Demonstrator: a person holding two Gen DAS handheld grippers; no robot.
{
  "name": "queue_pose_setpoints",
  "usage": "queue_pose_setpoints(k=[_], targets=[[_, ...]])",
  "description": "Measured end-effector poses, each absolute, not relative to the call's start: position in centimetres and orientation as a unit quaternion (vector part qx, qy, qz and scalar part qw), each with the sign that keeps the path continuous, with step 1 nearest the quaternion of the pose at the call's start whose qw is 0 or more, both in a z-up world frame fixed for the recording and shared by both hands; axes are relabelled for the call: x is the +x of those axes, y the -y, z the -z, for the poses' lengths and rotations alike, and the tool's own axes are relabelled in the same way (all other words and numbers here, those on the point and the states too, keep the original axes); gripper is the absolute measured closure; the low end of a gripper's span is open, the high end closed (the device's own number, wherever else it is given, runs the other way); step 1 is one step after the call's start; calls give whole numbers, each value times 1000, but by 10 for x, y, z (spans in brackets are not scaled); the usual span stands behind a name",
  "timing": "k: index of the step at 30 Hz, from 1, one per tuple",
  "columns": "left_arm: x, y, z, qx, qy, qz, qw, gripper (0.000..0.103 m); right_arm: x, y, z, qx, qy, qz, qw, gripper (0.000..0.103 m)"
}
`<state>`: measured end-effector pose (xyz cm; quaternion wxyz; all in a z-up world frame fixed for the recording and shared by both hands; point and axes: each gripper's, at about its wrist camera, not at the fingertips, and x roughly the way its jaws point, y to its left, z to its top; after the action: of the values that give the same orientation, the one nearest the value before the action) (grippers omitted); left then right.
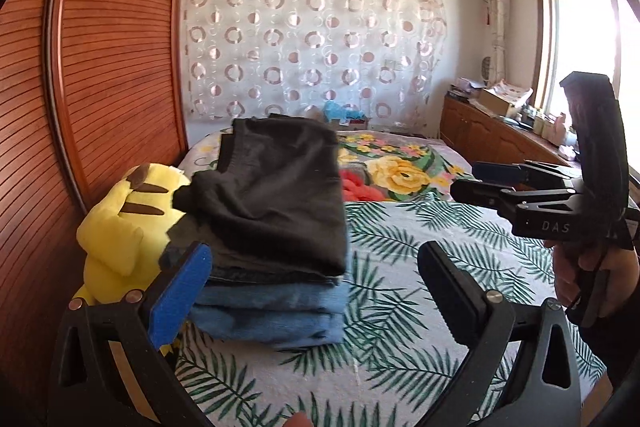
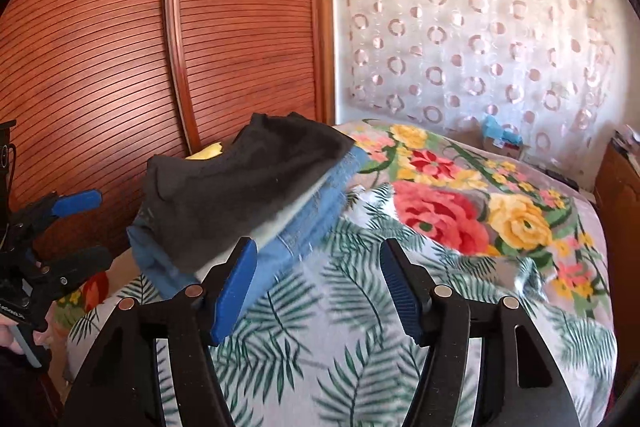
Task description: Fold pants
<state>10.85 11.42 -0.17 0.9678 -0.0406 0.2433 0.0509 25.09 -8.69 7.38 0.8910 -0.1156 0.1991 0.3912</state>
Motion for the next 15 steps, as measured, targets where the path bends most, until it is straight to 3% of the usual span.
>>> queue_pose_setpoints(k=[6, 15], targets=[[108, -84, -1, -28, -249, -18, 968, 0, 220, 118, -71, -114, -196, -355, 907, 36], [109, -46, -2, -22, -267, 13, 963, 0, 171, 160, -65, -90, -193, -306, 928, 26]])
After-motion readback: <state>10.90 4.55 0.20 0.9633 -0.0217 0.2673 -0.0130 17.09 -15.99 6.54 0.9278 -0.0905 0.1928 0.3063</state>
